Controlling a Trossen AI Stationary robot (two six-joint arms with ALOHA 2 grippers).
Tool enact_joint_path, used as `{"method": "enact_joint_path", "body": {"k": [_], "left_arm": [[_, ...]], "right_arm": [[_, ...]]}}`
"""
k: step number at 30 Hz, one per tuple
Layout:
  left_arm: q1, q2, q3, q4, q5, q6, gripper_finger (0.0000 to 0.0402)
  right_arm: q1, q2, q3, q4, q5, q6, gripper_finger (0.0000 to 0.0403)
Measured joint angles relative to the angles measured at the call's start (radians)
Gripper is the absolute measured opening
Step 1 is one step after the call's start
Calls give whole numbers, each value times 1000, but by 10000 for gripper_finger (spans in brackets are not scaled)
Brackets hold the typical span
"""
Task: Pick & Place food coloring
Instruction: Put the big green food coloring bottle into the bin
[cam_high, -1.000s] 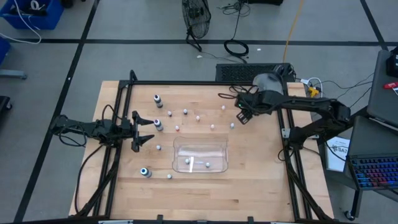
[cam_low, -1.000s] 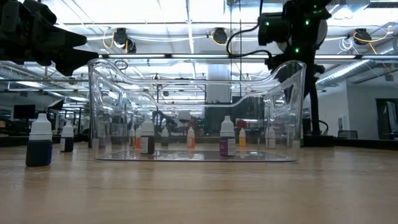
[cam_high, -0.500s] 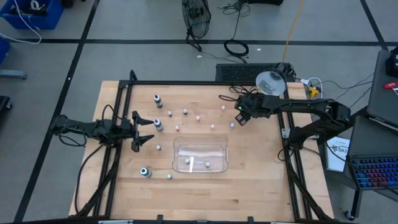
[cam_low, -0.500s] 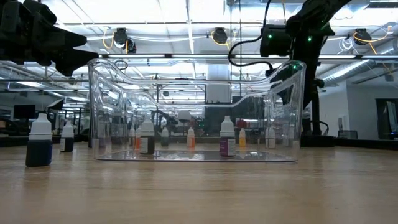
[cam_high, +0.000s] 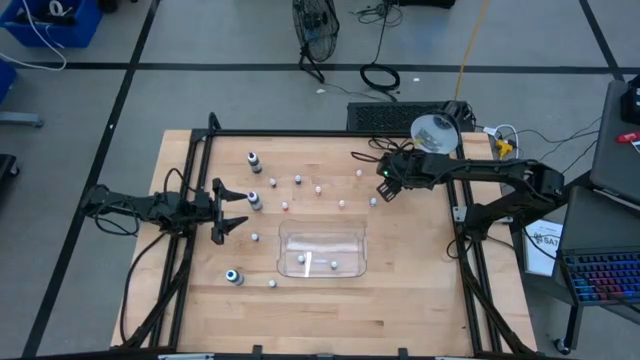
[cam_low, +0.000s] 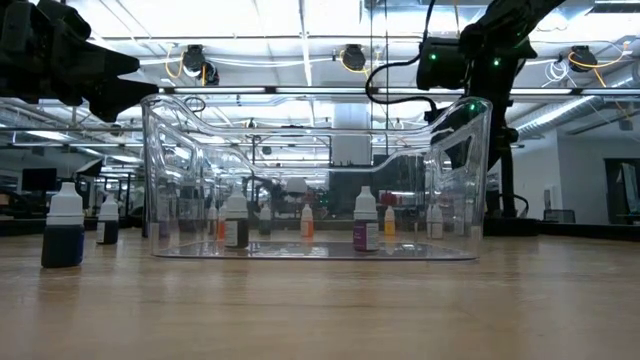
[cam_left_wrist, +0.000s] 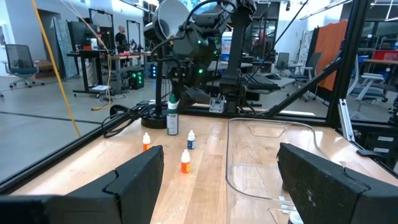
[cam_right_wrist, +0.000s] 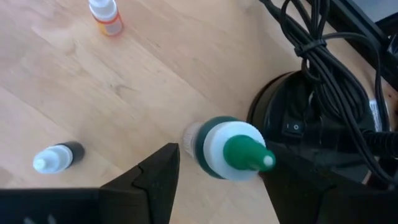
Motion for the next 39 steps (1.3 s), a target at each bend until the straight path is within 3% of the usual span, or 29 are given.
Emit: {"method": "enact_joint_path", "body": {"k": [22, 29, 32, 33, 36, 39], "left_arm": [[0, 0, 0, 0, 0, 0, 310], [0, 0, 0, 0, 0, 0, 310], [0, 0, 0, 0, 0, 0, 310], [0, 0, 0, 0, 0, 0, 310], [0, 0, 0, 0, 0, 0, 310], [0, 0, 0, 0, 0, 0, 310]], "right_arm": [[0, 0, -61, 85, 2, -5, 196], [0, 0, -61, 84, 5, -18, 118], [5, 0, -61, 86, 5, -44, 114], [13, 0, -61, 91, 4, -52, 102], [53, -19, -61, 123, 0, -82, 14], [108, -60, -61, 155, 4, -84, 1]]}}
